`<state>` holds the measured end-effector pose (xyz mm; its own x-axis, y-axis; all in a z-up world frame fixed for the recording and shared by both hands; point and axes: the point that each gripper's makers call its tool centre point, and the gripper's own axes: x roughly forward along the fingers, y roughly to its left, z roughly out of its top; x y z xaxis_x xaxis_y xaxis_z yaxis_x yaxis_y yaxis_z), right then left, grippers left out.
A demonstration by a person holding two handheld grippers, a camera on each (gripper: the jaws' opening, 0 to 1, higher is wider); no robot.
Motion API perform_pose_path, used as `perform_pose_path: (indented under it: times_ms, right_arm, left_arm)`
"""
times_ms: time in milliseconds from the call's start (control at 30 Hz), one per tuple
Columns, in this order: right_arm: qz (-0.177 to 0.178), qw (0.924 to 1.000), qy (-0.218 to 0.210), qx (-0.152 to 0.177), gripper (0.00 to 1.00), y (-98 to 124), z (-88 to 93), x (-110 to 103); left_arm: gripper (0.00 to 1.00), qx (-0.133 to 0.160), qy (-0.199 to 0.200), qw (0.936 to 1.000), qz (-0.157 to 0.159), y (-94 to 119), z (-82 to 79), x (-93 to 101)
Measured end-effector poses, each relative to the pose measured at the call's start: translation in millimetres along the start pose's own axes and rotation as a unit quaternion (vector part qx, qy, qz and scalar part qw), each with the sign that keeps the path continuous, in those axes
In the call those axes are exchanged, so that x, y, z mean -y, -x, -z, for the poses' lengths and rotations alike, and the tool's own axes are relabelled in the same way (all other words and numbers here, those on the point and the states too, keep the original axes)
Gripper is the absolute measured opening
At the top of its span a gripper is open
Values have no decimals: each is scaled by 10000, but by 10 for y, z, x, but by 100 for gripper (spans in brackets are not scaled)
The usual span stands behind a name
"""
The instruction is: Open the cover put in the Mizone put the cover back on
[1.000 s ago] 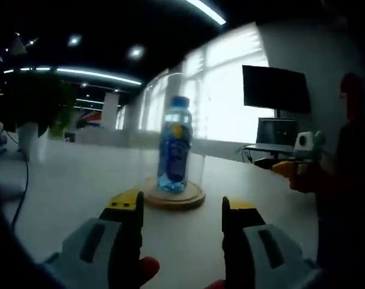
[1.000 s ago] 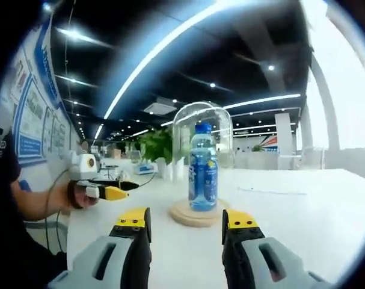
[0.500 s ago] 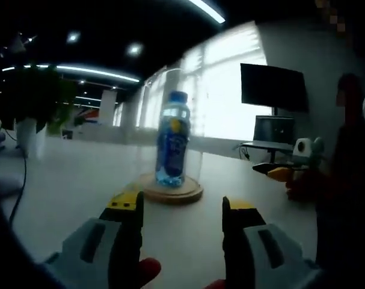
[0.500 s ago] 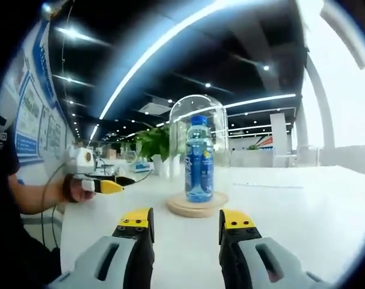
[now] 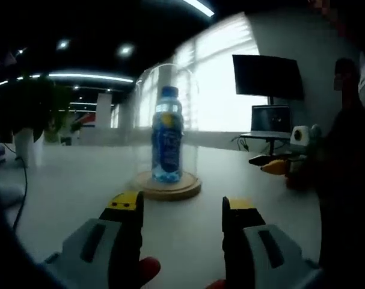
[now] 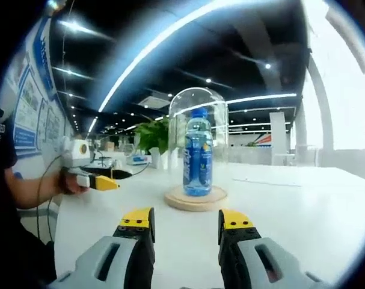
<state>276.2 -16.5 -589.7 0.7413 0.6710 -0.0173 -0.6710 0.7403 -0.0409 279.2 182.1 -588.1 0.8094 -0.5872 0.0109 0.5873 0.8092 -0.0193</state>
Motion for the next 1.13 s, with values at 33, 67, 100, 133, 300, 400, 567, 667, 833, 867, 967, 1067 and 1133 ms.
perform_pose_path:
  times_ms: [33, 67, 100, 133, 300, 400, 567, 667, 833, 867, 967, 1067, 1133]
  right_arm:
    - [-28, 10000, 33, -10, 34, -4, 3, -14]
    - [-45, 10000, 53, -20, 34, -7, 6, -23]
    - [-56, 10000, 67, -32, 34, -8, 9, -27]
    - [-64, 10000, 67, -37, 34, -8, 12, -27]
    - [-26, 9998, -200, -23, 34, -1, 11, 32]
    - [9, 9995, -310, -48, 34, 0, 23, 46]
    - [-47, 9995, -306, -35, 32, -8, 19, 28]
    - [-290, 9994, -174, 14, 27, -5, -6, -74]
    - [-371, 9993, -56, -54, 28, -16, 13, -122]
    - [-383, 9992, -52, -47, 28, -13, 10, -125]
    - [-422, 9991, -72, -54, 29, -16, 15, -120]
    - [-483, 9987, -172, -45, 30, -12, 14, -111]
    - [-459, 9989, -111, -9, 30, 2, 0, -135]
  left_arm:
    - [42, 31, -4, 10000, 42, 4, -13, 17]
    - [42, 57, 10, 10000, 78, 7, -24, 31]
    - [42, 60, 22, 9999, 92, 7, -27, 37]
    - [42, 48, 31, 9999, 94, 7, -23, 38]
    - [42, 23, 93, 9999, 35, 15, -18, 11]
    - [42, 45, 141, 9999, 8, 21, -27, 0]
    - [42, 78, 183, 9998, -48, 37, -40, -22]
    - [42, 117, 190, 9997, -54, 41, -53, -28]
    - [42, 156, 172, 9997, -60, 43, -65, -34]
    - [42, 153, 166, 9997, -58, 41, -64, -32]
    - [42, 121, 162, 9998, -78, 31, -50, -44]
    - [42, 113, 232, 9996, -135, 22, -47, -78]
    - [42, 113, 219, 9996, -122, 20, -47, -69]
